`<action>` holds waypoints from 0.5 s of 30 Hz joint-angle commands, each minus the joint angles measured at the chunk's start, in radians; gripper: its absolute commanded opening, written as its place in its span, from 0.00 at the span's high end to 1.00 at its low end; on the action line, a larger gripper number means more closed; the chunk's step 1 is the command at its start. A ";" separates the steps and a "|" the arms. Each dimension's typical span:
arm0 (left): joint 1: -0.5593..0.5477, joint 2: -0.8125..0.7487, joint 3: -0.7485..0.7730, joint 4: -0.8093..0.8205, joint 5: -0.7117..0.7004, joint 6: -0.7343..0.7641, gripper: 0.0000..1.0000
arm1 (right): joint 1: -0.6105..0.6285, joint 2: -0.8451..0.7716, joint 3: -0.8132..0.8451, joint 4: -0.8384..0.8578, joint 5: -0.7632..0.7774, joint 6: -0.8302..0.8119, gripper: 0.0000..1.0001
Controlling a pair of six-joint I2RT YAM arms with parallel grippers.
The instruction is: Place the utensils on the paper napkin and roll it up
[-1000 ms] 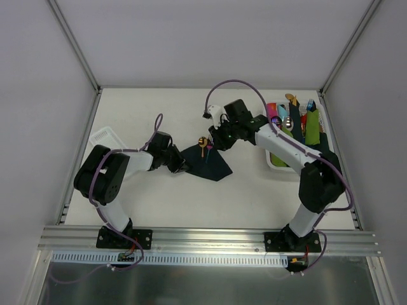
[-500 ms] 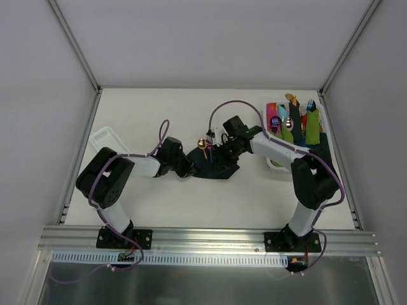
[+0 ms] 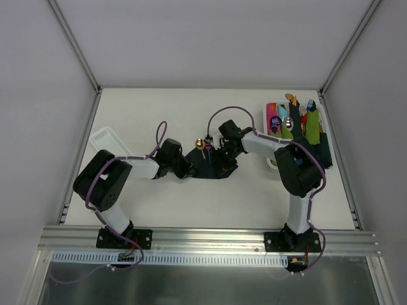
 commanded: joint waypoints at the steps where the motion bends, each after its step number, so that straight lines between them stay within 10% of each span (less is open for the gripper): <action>1: -0.007 0.000 -0.041 -0.158 -0.097 0.015 1.00 | -0.003 0.025 0.052 0.009 0.047 0.011 0.85; 15: -0.005 0.008 -0.039 -0.184 -0.102 0.021 1.00 | -0.017 -0.042 0.036 -0.036 -0.014 0.033 0.81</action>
